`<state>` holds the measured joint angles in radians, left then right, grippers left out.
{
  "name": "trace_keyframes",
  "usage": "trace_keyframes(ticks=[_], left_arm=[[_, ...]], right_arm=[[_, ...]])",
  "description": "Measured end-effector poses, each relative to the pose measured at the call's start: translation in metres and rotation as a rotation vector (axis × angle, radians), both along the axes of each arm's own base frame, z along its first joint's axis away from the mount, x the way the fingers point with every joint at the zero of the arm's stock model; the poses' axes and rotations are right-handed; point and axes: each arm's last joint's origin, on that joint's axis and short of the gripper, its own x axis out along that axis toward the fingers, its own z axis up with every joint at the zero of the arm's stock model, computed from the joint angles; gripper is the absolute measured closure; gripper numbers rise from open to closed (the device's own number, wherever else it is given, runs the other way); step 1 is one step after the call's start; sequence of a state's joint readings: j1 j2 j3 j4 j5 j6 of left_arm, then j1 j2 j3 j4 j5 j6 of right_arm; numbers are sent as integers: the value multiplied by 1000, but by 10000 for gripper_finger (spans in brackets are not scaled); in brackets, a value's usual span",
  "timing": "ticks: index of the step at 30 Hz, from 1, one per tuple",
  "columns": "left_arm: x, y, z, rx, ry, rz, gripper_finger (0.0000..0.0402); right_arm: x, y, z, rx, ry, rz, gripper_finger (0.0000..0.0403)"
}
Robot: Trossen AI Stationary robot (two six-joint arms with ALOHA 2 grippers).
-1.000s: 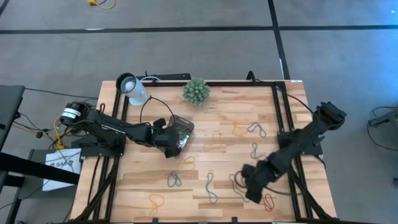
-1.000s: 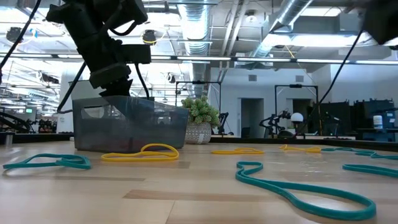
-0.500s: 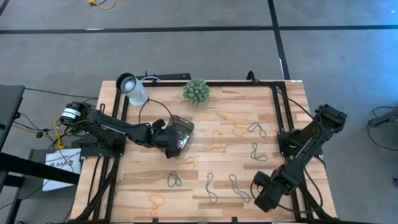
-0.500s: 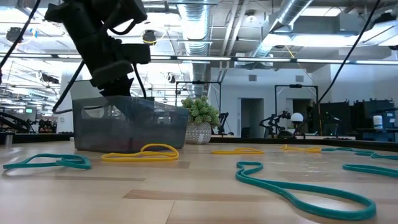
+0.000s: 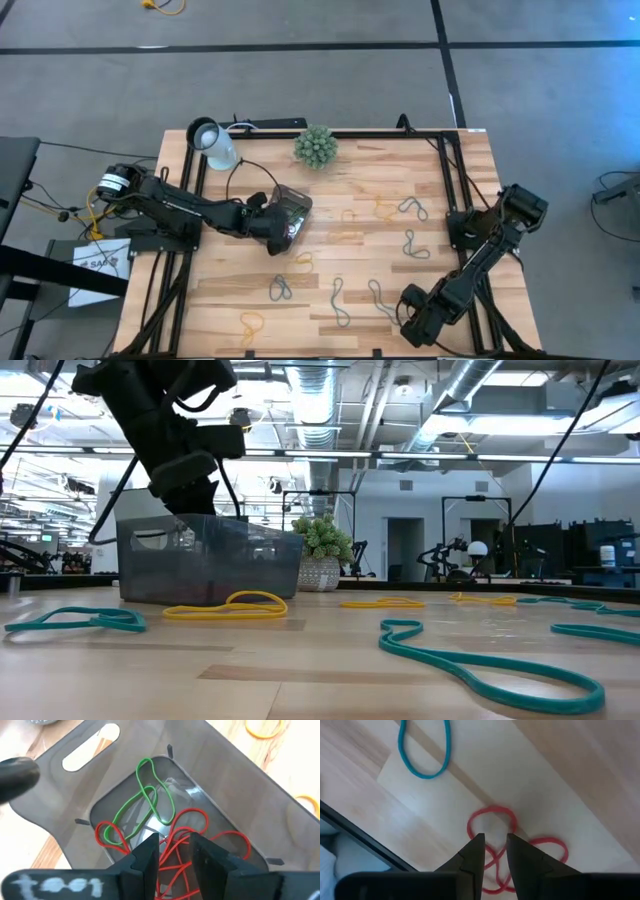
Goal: Pick and place items into bin
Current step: Put the red rubber band into the black bin
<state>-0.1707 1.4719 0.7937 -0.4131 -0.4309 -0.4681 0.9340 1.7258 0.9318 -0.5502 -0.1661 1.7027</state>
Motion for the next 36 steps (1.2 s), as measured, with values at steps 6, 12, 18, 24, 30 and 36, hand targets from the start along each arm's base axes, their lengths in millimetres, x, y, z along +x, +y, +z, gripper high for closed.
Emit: trace_keyframes(ticks=[6,12,18,24,30,36], left_arm=[[2,0,1,5,-15,-14,302],[2,0,1,6,-14,-14,302],[2,0,1,7,-14,-15,302],[2,0,1,7,-13,-15,302],[2,0,1,7,-13,-15,302],[2,0,1,19,-5,-35,302]], right_arm=[[0,0,-3,-8,36,-25,328],[-2,-2,-1,-15,48,-45,328],[-2,-2,-2,-20,50,-41,328],[-2,-2,-2,-21,50,-42,334],[0,3,-9,2,53,-66,354],[4,8,-19,1,61,-61,372]])
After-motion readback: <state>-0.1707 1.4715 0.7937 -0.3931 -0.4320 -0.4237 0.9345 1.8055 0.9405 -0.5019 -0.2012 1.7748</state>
